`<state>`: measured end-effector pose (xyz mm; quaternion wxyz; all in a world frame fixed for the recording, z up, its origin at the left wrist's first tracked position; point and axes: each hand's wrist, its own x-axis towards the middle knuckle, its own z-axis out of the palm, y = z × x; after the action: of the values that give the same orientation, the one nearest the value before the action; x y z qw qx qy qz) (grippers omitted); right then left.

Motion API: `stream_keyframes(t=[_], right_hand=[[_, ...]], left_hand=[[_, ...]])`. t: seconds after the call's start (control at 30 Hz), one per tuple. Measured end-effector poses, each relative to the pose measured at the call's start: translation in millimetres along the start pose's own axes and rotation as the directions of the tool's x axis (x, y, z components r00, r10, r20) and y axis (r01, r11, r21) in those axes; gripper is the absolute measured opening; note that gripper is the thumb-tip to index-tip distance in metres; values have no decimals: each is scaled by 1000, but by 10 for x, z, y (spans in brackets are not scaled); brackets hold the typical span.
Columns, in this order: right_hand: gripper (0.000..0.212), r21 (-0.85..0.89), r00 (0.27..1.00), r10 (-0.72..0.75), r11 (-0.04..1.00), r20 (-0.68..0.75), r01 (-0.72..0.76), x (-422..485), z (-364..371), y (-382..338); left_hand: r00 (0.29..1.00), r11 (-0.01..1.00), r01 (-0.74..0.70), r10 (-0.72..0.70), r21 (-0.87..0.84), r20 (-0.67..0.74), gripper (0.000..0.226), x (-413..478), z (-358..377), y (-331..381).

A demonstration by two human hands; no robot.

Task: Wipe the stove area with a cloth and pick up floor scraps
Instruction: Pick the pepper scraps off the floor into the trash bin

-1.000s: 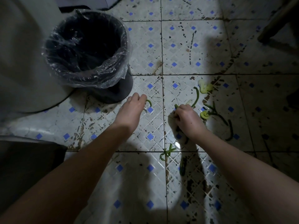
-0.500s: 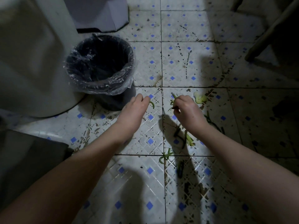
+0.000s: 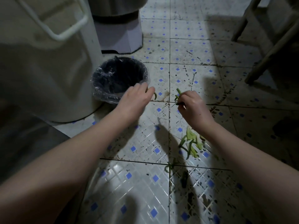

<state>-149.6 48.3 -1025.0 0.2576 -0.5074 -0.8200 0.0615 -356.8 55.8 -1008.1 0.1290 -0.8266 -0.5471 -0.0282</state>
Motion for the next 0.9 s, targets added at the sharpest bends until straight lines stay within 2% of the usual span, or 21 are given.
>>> stream_keyframes(t=[0.17, 0.4, 0.5, 0.57, 0.73, 0.9], right_hand=[[7, 13, 997, -57, 998, -45, 58, 273, -45, -222], [9, 57, 989, -132, 989, -67, 136, 642, 84, -542], [7, 73, 986, -153, 985, -62, 157, 757, 151, -593], [5, 94, 987, -146, 984, -73, 153, 848, 200, -619], [6, 136, 992, -101, 984, -82, 111, 1041, 363, -687], [12, 180, 996, -77, 980, -41, 83, 1180, 587, -808]], left_hand=[[999, 991, 49, -47, 127, -20, 34, 62, -182, -337], [976, 966, 211, -218, 146, 30, 42, 105, -222, -755], [965, 960, 244, -254, 141, 60, 36, 138, -167, -881], [965, 959, 237, -250, 154, 74, 33, 172, -144, -943], [953, 953, 273, -286, 131, 100, 47, 133, -83, -994], [945, 934, 305, -321, 188, 62, 50, -54, 16, -974]])
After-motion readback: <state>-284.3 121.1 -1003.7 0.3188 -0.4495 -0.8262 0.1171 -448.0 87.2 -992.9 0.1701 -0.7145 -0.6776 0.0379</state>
